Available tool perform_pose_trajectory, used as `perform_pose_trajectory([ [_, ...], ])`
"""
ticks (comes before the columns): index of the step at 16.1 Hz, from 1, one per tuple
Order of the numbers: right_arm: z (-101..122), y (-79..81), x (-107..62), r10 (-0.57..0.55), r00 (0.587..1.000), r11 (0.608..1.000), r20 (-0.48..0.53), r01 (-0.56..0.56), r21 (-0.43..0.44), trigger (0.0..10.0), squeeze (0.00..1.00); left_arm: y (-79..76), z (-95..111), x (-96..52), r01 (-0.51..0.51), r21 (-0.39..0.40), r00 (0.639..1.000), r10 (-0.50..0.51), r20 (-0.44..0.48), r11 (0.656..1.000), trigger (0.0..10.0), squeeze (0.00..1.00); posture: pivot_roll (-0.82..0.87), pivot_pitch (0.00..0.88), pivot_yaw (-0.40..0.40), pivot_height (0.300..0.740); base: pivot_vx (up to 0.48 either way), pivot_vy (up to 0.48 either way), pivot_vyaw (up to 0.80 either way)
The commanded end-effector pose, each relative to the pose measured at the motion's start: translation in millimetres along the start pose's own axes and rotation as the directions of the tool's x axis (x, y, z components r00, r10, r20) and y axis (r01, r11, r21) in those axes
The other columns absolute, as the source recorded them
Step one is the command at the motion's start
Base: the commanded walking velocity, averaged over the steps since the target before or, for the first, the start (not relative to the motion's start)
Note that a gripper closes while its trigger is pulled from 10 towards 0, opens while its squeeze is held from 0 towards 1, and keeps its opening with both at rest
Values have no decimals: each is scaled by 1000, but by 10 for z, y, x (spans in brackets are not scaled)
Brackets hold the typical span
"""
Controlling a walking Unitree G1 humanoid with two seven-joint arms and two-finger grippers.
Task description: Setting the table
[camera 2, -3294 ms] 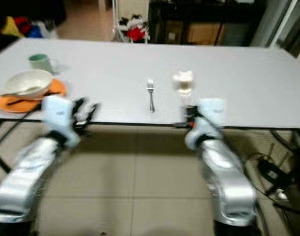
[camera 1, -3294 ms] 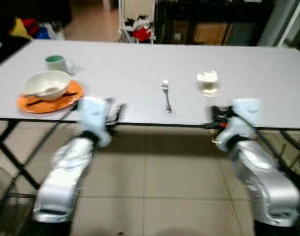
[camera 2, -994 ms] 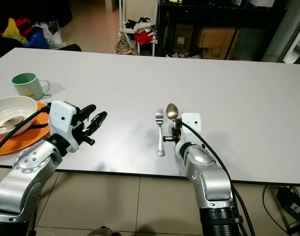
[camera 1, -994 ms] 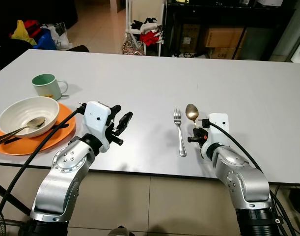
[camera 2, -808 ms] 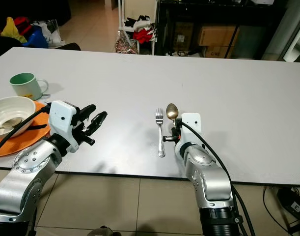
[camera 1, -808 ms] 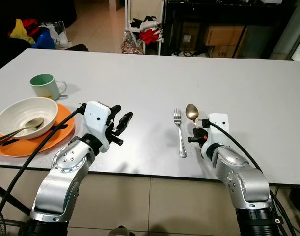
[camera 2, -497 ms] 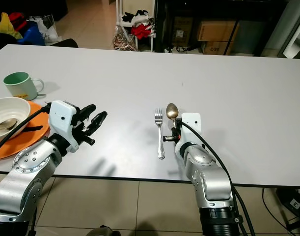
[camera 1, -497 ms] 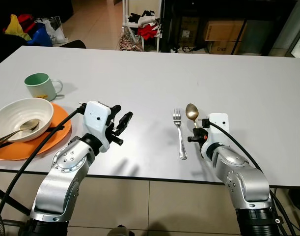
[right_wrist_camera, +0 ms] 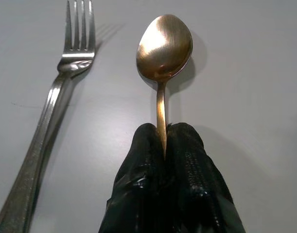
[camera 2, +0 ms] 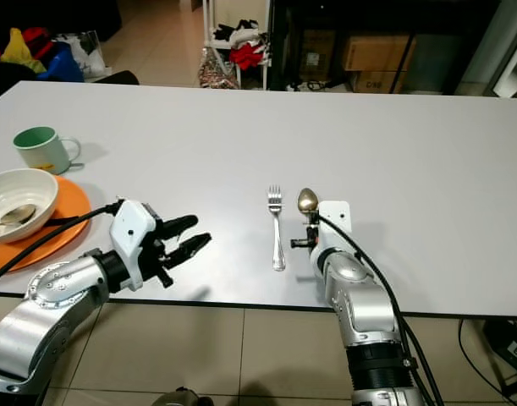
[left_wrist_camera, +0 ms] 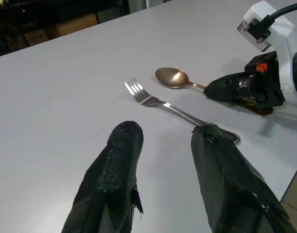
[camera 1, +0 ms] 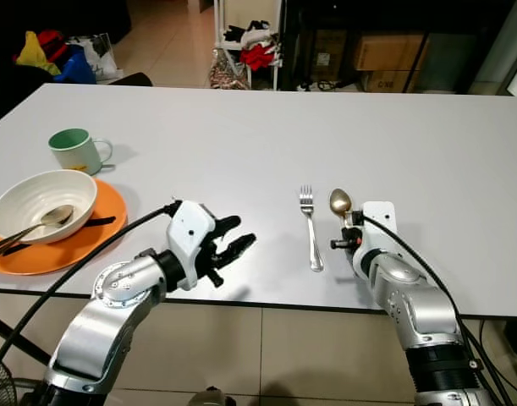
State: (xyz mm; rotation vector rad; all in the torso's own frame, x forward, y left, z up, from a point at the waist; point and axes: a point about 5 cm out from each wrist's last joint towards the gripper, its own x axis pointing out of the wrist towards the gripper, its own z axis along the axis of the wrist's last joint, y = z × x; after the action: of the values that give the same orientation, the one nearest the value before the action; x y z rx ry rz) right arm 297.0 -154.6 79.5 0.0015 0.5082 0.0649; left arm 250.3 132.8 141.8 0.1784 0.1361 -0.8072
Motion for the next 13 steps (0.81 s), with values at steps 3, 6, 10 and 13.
perform_pose_trajectory([
  [3, 87, -5, 19, 9, 999, 1000, 42, -8, -17, 10000, 0, 47, 23, 7, -16, 5, 1000, 16, 16, 1000, 10000, 0, 161, 0, 38, 740, 0, 0, 0],
  [6, 95, -25, 45, 10, 999, 1000, 47, -9, -23, 10000, 0, 61, 22, 14, -22, -1, 1000, 22, 21, 1000, 10000, 0, 157, 0, 33, 740, 0, 0, 0],
  [10, 136, -45, 44, 22, 998, 999, 61, -20, -28, 10000, 0, 77, 32, 30, -19, 6, 1000, 19, 25, 1000, 10000, 0, 149, 0, 36, 740, 0, 0, 0],
  [13, 139, -82, -32, 21, 996, 1000, 86, -20, -22, 10000, 0, 85, -22, -2, -83, -16, 996, 83, 23, 996, 10000, 0, 107, 0, 78, 740, 0, 0, 0],
])
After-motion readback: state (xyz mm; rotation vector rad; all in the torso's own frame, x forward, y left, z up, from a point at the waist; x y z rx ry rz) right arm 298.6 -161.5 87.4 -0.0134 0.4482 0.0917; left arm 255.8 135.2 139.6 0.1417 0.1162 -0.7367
